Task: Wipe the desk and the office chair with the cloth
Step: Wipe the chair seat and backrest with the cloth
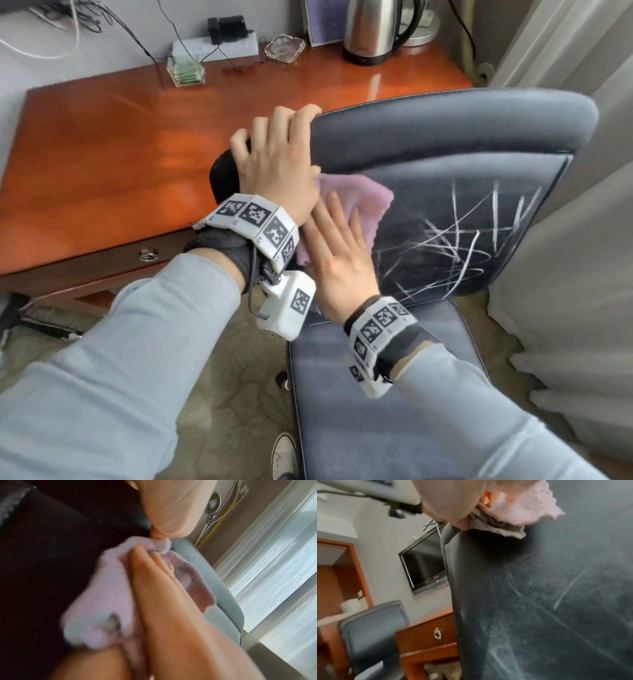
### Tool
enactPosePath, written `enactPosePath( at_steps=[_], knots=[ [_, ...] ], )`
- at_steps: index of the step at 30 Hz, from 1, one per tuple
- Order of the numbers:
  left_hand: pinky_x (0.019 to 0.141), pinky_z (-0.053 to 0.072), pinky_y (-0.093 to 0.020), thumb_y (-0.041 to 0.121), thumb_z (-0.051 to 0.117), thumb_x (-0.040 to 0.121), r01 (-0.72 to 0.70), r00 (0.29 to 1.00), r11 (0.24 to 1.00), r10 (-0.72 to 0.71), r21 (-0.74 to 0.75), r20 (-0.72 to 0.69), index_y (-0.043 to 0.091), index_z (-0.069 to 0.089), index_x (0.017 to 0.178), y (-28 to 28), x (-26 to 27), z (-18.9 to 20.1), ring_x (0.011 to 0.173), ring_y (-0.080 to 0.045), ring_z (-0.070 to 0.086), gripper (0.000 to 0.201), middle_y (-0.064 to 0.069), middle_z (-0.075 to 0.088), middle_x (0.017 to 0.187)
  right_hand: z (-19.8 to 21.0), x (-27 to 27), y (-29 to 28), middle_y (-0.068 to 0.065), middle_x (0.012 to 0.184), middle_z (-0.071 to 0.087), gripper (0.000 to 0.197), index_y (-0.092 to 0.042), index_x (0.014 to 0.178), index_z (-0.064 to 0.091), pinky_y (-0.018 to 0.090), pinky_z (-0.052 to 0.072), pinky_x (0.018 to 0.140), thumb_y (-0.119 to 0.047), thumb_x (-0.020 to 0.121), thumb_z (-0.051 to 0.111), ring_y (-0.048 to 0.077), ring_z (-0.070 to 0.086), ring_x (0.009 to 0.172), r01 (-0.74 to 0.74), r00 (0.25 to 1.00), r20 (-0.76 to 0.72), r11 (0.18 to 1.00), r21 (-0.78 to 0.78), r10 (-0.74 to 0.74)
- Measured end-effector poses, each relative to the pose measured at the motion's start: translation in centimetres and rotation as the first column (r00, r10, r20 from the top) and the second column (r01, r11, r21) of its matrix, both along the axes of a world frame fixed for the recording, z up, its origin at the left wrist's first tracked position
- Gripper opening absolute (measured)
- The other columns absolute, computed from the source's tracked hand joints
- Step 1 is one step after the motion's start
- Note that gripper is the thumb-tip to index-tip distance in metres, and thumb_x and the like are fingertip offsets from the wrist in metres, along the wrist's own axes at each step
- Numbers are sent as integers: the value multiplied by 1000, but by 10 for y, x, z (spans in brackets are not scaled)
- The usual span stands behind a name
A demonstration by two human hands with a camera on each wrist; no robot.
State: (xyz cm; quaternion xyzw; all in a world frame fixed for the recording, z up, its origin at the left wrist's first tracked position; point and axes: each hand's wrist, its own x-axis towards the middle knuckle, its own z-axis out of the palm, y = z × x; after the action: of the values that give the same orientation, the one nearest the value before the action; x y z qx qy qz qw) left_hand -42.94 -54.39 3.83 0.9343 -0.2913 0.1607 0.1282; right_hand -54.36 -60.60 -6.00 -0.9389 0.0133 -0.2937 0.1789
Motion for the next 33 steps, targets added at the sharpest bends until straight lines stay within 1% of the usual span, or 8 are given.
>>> enactPosePath(
  at_steps=[2,5,9,13,16,20,25,33],
  knots=[
    [105,26,-45,27,69,83,9,1000,1000,-9,10,-7,29,38,145,2,0,1,121,-26,44,69,2,48,132,1,-7,-6,11,155,35,57,-9,147,41,57,18,118,-15,93,56,31,23,147,-26,1000,-19,995,-98,25],
    [106,25,-44,27,69,86,24,999,1000,-24,15,-31,29,36,146,4,0,1,122,-26,43,69,2,46,133,7,-15,-71,14,158,30,69,-8,151,32,62,22,113,-11,84,49,33,24,147,271,957,-61,947,-175,-285],
    [105,25,-44,24,69,86,13,1000,1000,-13,15,-21,29,36,145,0,0,-1,122,-26,43,68,2,46,133,18,-18,-117,20,162,10,82,-2,155,17,59,11,119,0,77,42,41,6,149,578,809,-56,772,265,-585],
    [105,26,-45,24,69,84,-10,1000,1000,11,26,-22,28,37,145,1,-1,1,122,-27,43,69,1,46,134,4,7,-30,26,159,16,70,1,151,26,62,18,116,7,81,31,47,8,147,287,953,28,927,241,-302],
    [104,26,-45,26,68,84,-7,1000,1000,8,23,-21,29,37,145,6,-3,2,122,-27,43,68,1,47,134,-11,-1,25,15,161,18,66,-11,153,23,59,17,119,-8,96,56,36,4,150,1,1000,-1,997,81,-1],
    [104,25,-44,26,68,86,8,999,999,-6,39,-40,29,35,147,8,-1,2,124,-26,42,69,1,45,135,-18,-20,-39,12,163,12,83,-12,155,18,59,14,119,10,81,45,30,-1,150,217,973,-84,976,35,-214],
    [104,25,-44,24,67,86,16,1000,999,-15,45,-21,28,34,147,4,-2,-1,123,-27,42,69,1,45,136,-14,-30,-101,28,160,6,84,5,152,14,58,13,119,9,72,37,46,5,148,596,794,-110,728,338,-598],
    [107,29,-59,67,62,70,-44,999,992,41,121,32,11,31,147,-4,-21,3,124,-39,42,101,-14,43,139,-57,-43,4,11,162,19,81,-12,153,27,59,18,118,-1,80,60,39,11,149,71,989,-128,997,-6,-71]
  ],
)
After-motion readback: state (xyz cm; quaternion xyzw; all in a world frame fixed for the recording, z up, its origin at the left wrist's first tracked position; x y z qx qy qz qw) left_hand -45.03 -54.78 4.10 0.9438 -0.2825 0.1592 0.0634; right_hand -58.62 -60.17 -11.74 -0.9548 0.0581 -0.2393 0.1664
